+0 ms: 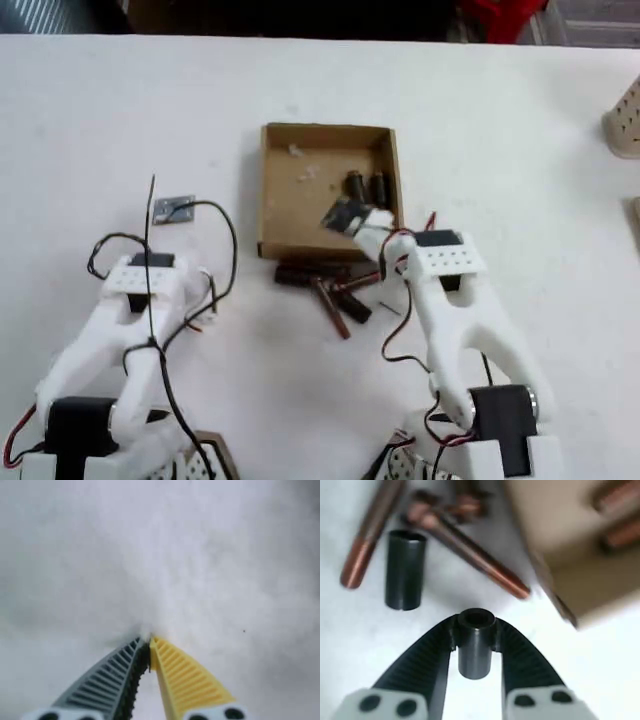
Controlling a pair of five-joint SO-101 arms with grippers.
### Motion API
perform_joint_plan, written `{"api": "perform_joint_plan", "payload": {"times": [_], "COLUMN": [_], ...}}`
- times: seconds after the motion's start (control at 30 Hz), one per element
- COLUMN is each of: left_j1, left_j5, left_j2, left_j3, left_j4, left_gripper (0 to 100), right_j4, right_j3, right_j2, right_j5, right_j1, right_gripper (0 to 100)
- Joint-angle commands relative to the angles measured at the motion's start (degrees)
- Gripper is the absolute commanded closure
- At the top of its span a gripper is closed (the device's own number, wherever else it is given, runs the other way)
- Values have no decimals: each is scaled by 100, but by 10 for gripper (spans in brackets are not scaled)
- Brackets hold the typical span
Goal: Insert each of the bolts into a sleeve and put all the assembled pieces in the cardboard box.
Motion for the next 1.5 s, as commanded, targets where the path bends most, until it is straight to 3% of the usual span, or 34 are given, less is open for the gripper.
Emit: {"api": "perform_joint_plan", "payload": {"times": [0.0, 0.07, 0.23, 0.43, 0.67, 0.9, 1.2, 1.47], "left_j1": [-48, 48, 532, 1719, 2826, 3204, 3785, 3890], "left_j5": [-26, -18, -18, 35, 1152, 2365, 2163, 2602], "left_j2": [-22, -40, -48, -57, -57, -13, 4, 804], "left_j3": [-211, -211, -220, -273, -800, -1424, -1301, -1600], "left_j4": [-290, -290, -290, -273, -255, -316, -1354, -1398], "left_gripper": [961, 961, 962, 962, 962, 962, 955, 776], "right_j4": [215, 215, -66, -101, -110, -119, -189, -189], "right_j3": [-193, -97, -53, -53, -53, -53, -44, -44], "right_j2": [-277, -286, -303, -259, -259, -259, -259, -259], "right_j5": [-1855, -2286, -2321, -2365, -2330, -2330, -2321, -2321], "right_j1": [136, 233, 778, 787, 787, 778, 796, 778], "right_gripper": [981, 980, 981, 981, 981, 981, 981, 981]}}
